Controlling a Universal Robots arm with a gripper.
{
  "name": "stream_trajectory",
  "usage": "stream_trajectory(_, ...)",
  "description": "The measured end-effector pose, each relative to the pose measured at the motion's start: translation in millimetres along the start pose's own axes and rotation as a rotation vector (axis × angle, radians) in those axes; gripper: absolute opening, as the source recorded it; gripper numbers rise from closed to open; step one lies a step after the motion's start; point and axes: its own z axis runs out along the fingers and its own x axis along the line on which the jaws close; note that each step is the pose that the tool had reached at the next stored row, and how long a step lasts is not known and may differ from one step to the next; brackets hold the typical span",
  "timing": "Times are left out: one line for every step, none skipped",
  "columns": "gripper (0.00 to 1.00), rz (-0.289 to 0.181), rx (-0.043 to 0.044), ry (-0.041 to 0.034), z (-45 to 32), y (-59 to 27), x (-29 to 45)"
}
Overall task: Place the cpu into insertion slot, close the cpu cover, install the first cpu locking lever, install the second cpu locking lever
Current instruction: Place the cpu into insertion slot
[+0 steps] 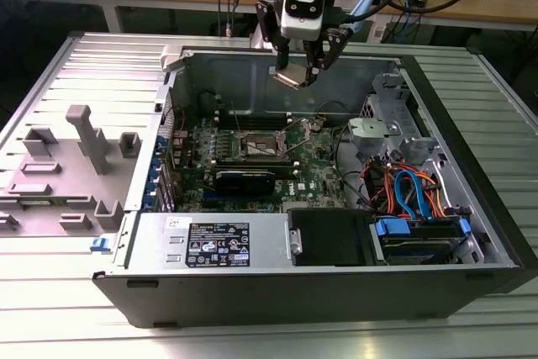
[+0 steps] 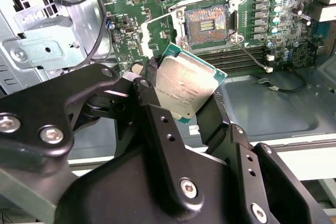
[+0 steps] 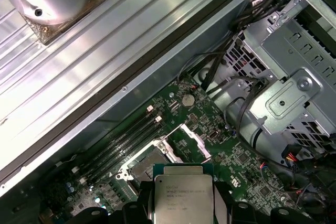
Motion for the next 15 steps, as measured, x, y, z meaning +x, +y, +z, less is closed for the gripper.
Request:
stream_trajectory(0.54, 0.007, -0.0001, -0.0007, 0.3, 0.0, 0.0)
stream_trajectory(0.54, 0.017, -0.0004, -0.0014, 0.6, 0.0, 0.0)
stream_trajectory(0.54, 0.029, -0.0005, -0.0025, 1.0, -0.1, 0.0)
stream_trajectory(0.54, 0.039, -0.0006, -0.0034, 1.4, -0.2, 0.0)
stream_trajectory(0.54, 0.052, -0.0007, -0.0046, 1.9, -0.2, -0.1)
stream_trajectory(0.54, 0.063, -0.0008, -0.0055, 2.2, -0.2, -0.1)
stream_trajectory(0.54, 0.078, -0.0011, -0.0067, 2.7, -0.3, -0.1)
stream_trajectory(0.54, 0.085, -0.0012, -0.0072, 3.0, -0.3, -0.1)
stream_trajectory(0.54, 0.09, -0.0011, -0.0076, 3.2, -0.4, 0.0)
stream_trajectory(0.54, 0.093, -0.0012, -0.0078, 3.3, -0.9, 0.3)
stream_trajectory(0.54, 0.094, -0.0012, -0.0079, 3.4, -1.3, 0.7)
stream_trajectory(0.54, 0.095, -0.0012, -0.0081, 3.5, -1.9, 1.4)
stream_trajectory(0.54, 0.097, -0.0012, -0.0082, 3.5, -2.6, 2.2)
stream_trajectory(0.54, 0.099, -0.0014, -0.0083, 3.6, -3.0, 2.6)
stream_trajectory(0.54, 0.106, -0.0016, -0.0088, 4.1, -3.1, 2.8)
